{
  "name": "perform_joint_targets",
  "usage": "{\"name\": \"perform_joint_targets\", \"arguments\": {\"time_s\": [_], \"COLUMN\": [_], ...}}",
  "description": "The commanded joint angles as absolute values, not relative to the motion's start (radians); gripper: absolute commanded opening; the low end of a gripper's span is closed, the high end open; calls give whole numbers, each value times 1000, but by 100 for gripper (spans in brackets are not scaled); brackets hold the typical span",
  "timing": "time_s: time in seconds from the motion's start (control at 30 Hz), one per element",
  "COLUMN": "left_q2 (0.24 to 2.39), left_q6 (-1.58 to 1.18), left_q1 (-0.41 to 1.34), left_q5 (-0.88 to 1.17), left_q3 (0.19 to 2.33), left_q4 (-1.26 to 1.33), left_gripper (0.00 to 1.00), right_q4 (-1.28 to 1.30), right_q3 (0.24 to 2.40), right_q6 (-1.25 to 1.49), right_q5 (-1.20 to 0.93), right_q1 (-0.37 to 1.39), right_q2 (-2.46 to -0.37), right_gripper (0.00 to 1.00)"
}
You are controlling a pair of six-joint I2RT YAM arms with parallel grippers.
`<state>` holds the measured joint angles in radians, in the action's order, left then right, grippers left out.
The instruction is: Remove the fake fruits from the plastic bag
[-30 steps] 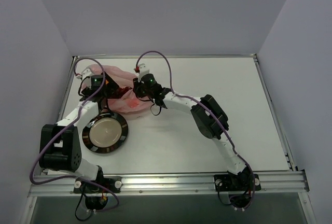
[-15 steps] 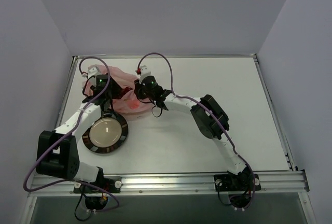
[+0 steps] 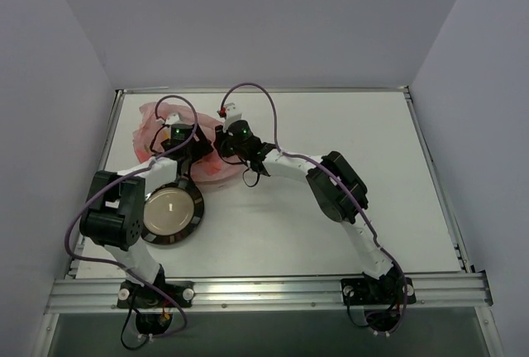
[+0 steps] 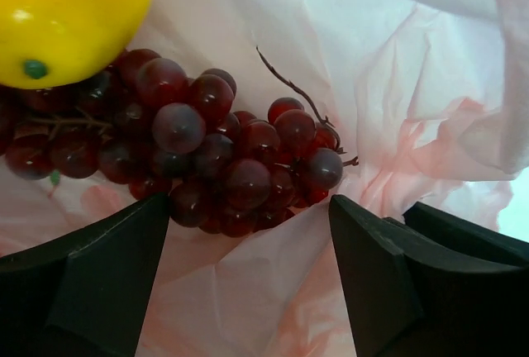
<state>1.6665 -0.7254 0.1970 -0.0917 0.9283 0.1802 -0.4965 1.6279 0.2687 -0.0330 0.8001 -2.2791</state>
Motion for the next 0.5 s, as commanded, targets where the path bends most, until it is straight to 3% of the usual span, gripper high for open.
{"name": "perform_joint_targets", "arguments": {"time_s": [0.0, 0.13, 0.3, 0.47], "left_q2": [1693, 1747, 1756, 1717], "left_q6": [-660, -644, -650, -667], "left_q1": [198, 196, 195, 195], "left_q5": [-46, -86, -129, -126], "left_q3": [1012, 1066, 1069, 1036], "left_q4": [226, 151, 184, 265], "left_gripper": [76, 76, 51, 40], "right_q4": [-535, -534, -531, -526], "right_q3": [1634, 1650, 1644, 1623], "right_q6": [267, 271, 261, 247], "right_q5": [-31, -38, -49, -51], "right_q1": [804, 790, 785, 784], "right_q2": [-2209, -2214, -2209, -2210], "right_gripper": [21, 21, 21, 21]}}
